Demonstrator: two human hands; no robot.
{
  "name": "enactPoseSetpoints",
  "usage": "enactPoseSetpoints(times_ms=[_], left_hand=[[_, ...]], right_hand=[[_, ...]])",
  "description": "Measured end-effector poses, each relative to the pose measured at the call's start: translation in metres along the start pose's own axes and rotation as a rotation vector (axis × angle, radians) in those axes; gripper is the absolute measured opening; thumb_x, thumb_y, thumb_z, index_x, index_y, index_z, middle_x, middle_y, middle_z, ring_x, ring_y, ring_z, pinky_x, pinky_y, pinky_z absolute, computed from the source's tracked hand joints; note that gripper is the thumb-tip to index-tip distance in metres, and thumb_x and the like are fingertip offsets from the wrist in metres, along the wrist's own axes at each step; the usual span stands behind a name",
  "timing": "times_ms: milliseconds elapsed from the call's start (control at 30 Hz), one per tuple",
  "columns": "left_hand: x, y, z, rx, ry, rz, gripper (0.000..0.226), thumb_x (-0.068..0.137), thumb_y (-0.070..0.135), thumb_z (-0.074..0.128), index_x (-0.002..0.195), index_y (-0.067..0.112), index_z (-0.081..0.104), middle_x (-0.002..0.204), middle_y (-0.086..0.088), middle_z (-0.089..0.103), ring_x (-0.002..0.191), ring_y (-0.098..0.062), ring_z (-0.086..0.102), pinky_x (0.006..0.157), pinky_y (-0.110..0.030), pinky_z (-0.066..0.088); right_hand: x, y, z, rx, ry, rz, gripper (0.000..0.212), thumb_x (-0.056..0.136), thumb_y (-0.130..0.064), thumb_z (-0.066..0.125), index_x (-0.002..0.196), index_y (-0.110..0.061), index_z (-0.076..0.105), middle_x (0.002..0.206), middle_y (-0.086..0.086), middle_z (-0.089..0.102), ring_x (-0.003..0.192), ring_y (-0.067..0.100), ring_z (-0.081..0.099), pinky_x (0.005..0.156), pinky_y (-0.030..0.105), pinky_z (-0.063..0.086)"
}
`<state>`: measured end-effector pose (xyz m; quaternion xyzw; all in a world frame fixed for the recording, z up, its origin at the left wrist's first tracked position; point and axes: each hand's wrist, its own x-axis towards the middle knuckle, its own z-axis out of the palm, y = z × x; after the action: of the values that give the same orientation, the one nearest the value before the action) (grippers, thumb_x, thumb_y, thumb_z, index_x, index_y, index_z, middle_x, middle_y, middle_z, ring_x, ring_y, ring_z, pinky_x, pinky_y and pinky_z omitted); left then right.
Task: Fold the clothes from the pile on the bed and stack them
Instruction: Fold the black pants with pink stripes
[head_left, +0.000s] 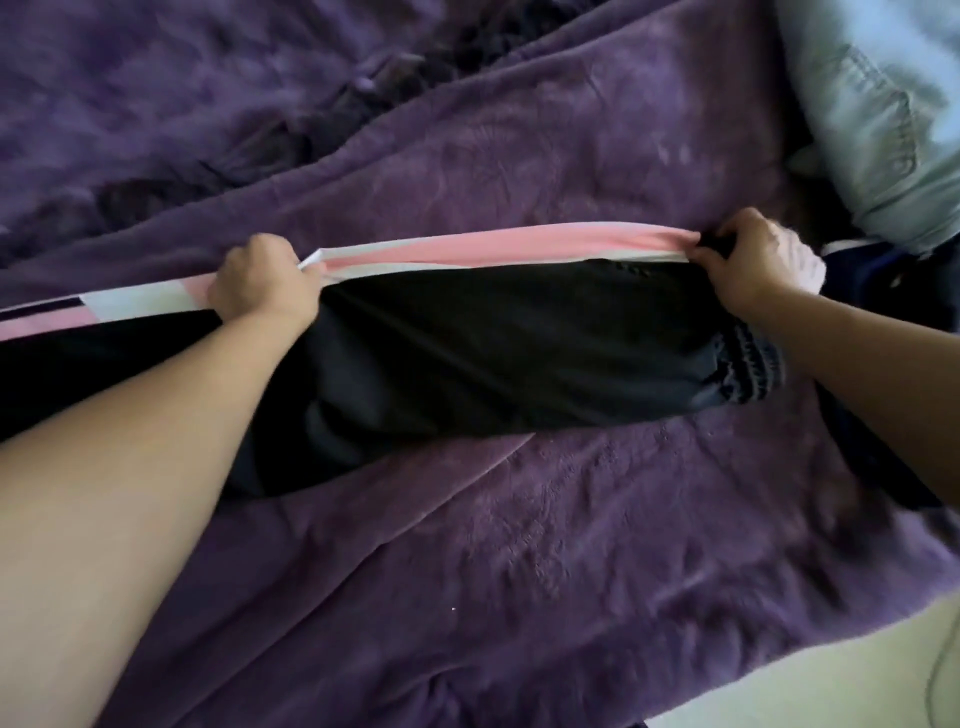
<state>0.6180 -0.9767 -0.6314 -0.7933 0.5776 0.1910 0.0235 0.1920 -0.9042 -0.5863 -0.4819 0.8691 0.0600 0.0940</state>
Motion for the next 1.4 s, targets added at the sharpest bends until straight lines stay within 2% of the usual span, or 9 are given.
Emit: enactPoseSetpoints(times_ms=[167,300,500,667,833,967,1133,1267,1400], left_hand=[[-0.036,-0.015,-0.035,-0.06,0.136,0.093,0.025,0.084,0.031,0.067,0.102,0.014,0.062,0.114,-0.017,0.053,0.109,-0.04,0.05,0.087,-0.049,0.042],[-0.088,-0.071,-0.068,-0.077,0.21,0.104,0.017,0.081,0.023,0.069,0.092,0.011,0.063,0.1,-0.016,0.058,0.097,-0.039,0.056,0.075,-0.046,0.045],[-0.18,-0.184,-0.083,-0.007,0.095,-0.026,0.017,0.077,0.028,0.074,0.081,0.015,0.065,0.084,-0.007,0.062,0.078,-0.032,0.062,0.059,-0.037,0.045],[-0.241,-0.278,-0.063,0.305,-0.168,-0.053,0.041,0.072,0.051,0.071,0.098,0.021,0.061,0.097,0.0,0.058,0.09,-0.022,0.056,0.072,-0.037,0.044],[-0.264,-0.348,-0.039,0.231,-0.176,0.103,0.045,0.052,0.023,0.085,0.094,0.016,0.068,0.09,-0.004,0.061,0.083,-0.027,0.061,0.07,-0.04,0.05],[-0.241,-0.393,-0.059,0.09,-0.055,0.259,0.02,0.062,0.008,0.078,0.072,0.017,0.064,0.073,0.0,0.06,0.073,-0.027,0.06,0.065,-0.039,0.047],[-0.16,-0.422,-0.135,-0.492,0.225,0.113,0.005,0.08,0.0,0.063,0.081,0.004,0.065,0.079,-0.013,0.067,0.074,-0.032,0.063,0.067,-0.038,0.046],[-0.065,-0.428,-0.187,-0.555,0.359,0.04,0.009,0.083,0.007,0.063,0.089,0.003,0.068,0.088,-0.017,0.07,0.083,-0.031,0.065,0.075,-0.032,0.042],[0.011,-0.439,-0.183,-0.458,0.241,-0.116,0.015,0.085,0.016,0.063,0.095,0.008,0.07,0.098,-0.017,0.07,0.093,-0.033,0.064,0.08,-0.033,0.045]], right_hand=[[-0.014,-0.035,-0.033,-0.146,0.108,-0.21,0.042,0.083,-0.037,0.065,0.114,-0.01,0.057,0.119,0.021,0.05,0.114,0.039,0.043,0.089,0.051,0.038],[-0.066,-0.099,-0.047,0.013,0.135,-0.51,0.036,0.077,-0.021,0.068,0.111,-0.009,0.061,0.113,0.02,0.055,0.107,0.039,0.047,0.084,0.048,0.039],[-0.176,-0.197,-0.025,0.202,-0.194,-0.733,0.022,0.084,-0.027,0.06,0.104,-0.021,0.066,0.105,0.003,0.063,0.103,0.027,0.058,0.074,0.036,0.047],[-0.24,-0.255,0.012,0.167,-0.338,-0.85,0.024,0.086,-0.024,0.057,0.108,-0.023,0.065,0.107,0.0,0.065,0.098,0.03,0.062,0.075,0.035,0.049],[-0.262,-0.316,0.046,0.225,-0.238,-0.727,0.052,0.082,-0.017,0.057,0.133,-0.026,0.049,0.119,0.01,0.061,0.102,0.035,0.062,0.081,0.041,0.05],[-0.269,-0.356,0.062,0.155,-0.183,-0.564,0.066,0.081,-0.012,0.055,0.143,-0.027,0.036,0.127,0.018,0.056,0.104,0.043,0.059,0.083,0.045,0.047],[-0.279,-0.376,0.058,0.128,-0.124,-0.439,0.065,0.083,-0.012,0.053,0.143,-0.027,0.035,0.133,0.015,0.053,0.105,0.043,0.058,0.077,0.044,0.044],[-0.269,-0.381,0.039,0.134,-0.106,-0.376,0.059,0.085,-0.016,0.053,0.14,-0.029,0.037,0.132,0.011,0.056,0.107,0.04,0.058,0.083,0.045,0.045],[-0.251,-0.393,0.033,0.101,-0.085,-0.356,0.054,0.088,-0.023,0.056,0.139,-0.026,0.04,0.132,0.014,0.057,0.112,0.039,0.056,0.085,0.044,0.045]])
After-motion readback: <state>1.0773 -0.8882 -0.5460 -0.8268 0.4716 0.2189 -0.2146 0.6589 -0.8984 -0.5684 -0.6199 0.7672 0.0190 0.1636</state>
